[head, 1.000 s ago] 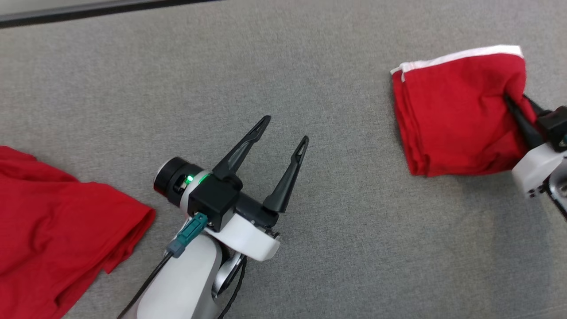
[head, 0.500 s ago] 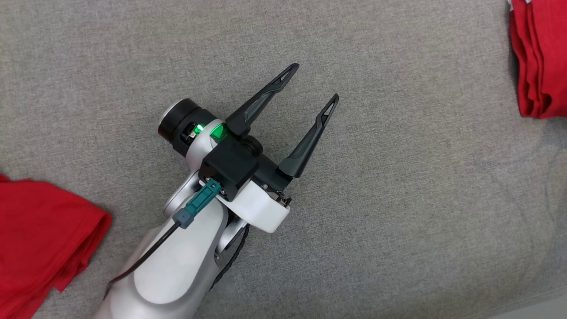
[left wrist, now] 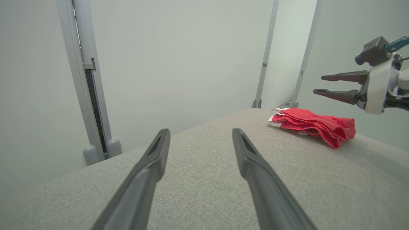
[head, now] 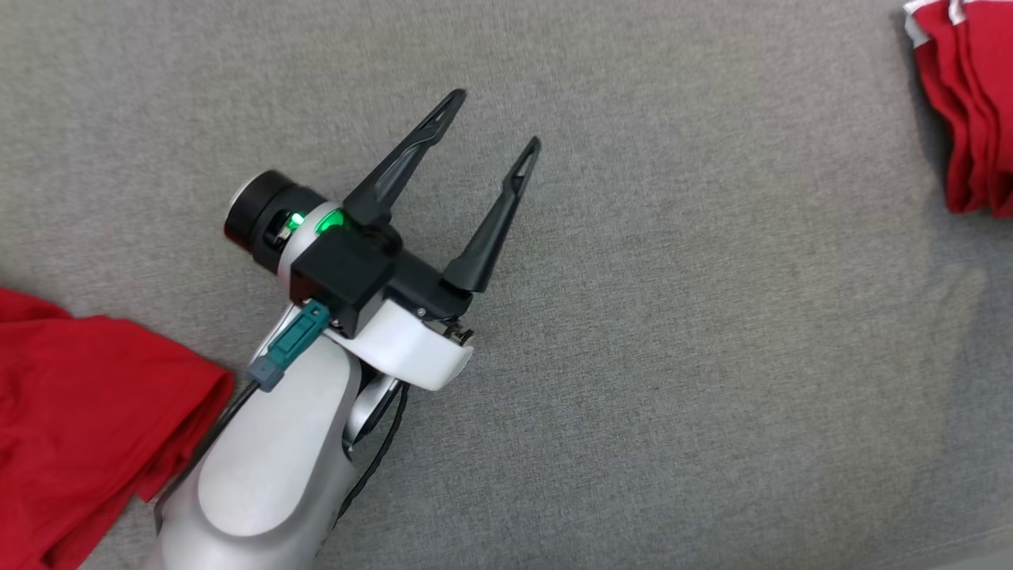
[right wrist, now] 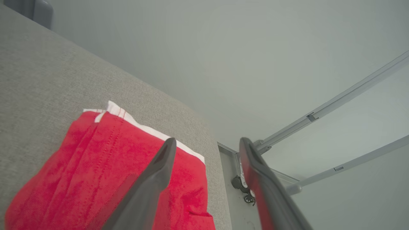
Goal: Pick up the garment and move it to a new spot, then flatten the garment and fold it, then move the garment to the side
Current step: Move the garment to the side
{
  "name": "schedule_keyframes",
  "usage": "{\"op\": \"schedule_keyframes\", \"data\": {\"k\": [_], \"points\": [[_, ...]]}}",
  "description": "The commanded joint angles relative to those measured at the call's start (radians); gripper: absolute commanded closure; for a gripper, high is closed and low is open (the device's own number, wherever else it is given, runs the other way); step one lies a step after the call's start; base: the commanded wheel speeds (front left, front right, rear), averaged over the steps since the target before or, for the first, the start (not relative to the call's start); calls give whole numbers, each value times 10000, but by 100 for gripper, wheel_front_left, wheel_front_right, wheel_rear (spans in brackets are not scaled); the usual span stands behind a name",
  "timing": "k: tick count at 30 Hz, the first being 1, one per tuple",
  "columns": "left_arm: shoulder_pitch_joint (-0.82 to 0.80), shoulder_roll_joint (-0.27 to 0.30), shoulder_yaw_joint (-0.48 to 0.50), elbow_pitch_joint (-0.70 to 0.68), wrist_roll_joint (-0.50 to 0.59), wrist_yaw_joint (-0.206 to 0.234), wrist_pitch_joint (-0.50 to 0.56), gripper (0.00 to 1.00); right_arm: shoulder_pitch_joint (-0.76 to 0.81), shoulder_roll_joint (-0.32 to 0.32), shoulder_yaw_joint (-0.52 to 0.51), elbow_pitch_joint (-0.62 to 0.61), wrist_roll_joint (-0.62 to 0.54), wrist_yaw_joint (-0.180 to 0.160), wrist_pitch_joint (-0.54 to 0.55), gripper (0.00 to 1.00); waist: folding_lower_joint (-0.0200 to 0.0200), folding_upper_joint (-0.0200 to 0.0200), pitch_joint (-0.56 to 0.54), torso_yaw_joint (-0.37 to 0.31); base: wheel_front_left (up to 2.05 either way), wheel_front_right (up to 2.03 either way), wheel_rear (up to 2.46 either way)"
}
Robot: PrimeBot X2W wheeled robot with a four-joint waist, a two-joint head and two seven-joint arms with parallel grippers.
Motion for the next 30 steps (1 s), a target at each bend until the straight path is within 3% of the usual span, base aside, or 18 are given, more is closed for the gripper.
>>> {"op": "schedule_keyframes", "data": {"k": [1, 5, 8, 21, 26, 30], "points": [[232, -23, 173, 48, -76, 65, 1, 0, 264, 267, -233, -325, 0, -22, -65, 0, 0, 0, -456, 110, 0, 0, 0], [713, -115, 681, 77, -172, 184, 2, 0, 848, 1110, -896, -1466, 328, -22, -65, 0, 0, 0, -1184, 303, 0, 0, 0], [1260, -197, 1248, 99, -271, 284, 2, 0, 1730, 2190, -1728, -2720, 644, -22, -66, 0, 0, 0, -1903, 668, 0, 0, 0], [2963, -483, 2580, 290, -349, 440, 2, 0, 4759, 4557, -1726, -5053, 1472, -22, -47, 0, 0, 0, -3838, 1901, 0, 0, 0], [3795, -540, 2878, 422, -303, 524, 2, 0, 6047, 5158, -1646, -5883, 1519, -22, -47, 0, 0, 0, -4371, 2232, 0, 0, 0], [4314, -557, 3091, 424, -335, 587, 2, 0, 6787, 5285, -1277, -6602, 932, -22, -49, 0, 0, 0, -4638, 2373, 0, 0, 0]]}}
